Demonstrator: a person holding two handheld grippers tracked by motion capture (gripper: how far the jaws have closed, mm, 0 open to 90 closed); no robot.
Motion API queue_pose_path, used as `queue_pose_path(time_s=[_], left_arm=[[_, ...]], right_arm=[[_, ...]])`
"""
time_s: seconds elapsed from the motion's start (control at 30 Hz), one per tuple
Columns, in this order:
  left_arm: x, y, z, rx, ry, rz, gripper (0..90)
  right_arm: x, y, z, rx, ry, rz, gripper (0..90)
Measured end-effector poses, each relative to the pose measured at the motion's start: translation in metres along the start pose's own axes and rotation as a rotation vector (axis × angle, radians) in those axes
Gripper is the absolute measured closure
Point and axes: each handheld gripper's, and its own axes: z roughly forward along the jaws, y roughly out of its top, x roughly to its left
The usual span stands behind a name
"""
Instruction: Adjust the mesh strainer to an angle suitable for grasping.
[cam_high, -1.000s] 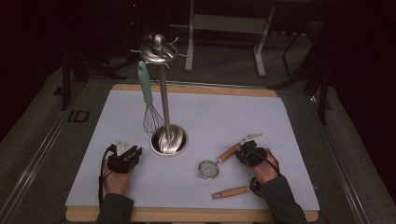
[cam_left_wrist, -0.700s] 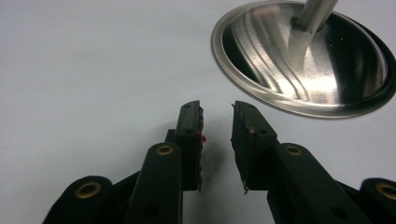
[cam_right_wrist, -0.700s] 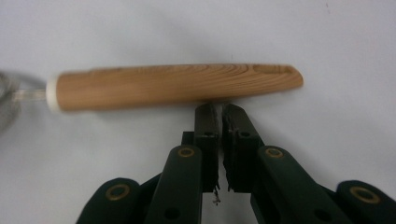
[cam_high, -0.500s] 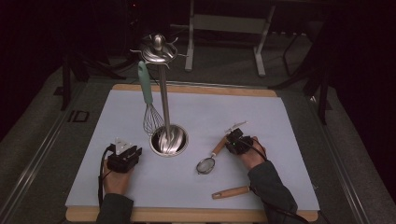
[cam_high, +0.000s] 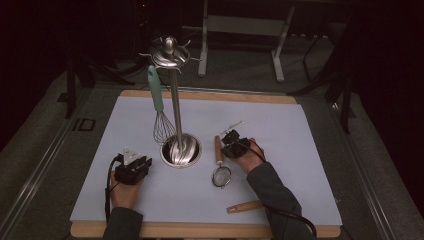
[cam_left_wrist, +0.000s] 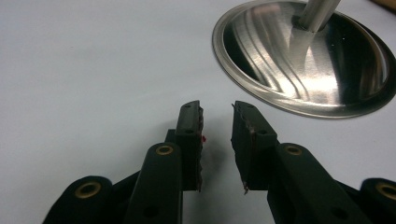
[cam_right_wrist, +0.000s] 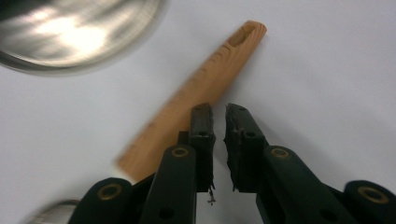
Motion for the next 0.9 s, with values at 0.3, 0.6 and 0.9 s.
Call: queue_pose_path(time_s=[0.3, 0.6, 0.9], left_arm=[[0.0, 0.0, 0.0, 0.005, 0.005, 0.004, 72.4], [-0.001, 0.0, 0.001, 0.006, 0.007, 0.004, 72.4], [-0.001, 0.001, 0.001, 0.014, 0.009, 0.004, 71.9]], right_arm=[[0.011, 0.007, -0.011, -0.033, 0.156, 0.078, 71.2], [0.009, 0.006, -0.001, 0.03, 0.194, 0.151, 61.4], [0.012, 0.007, 0.011, 0.117, 0.299, 0.171, 64.0]])
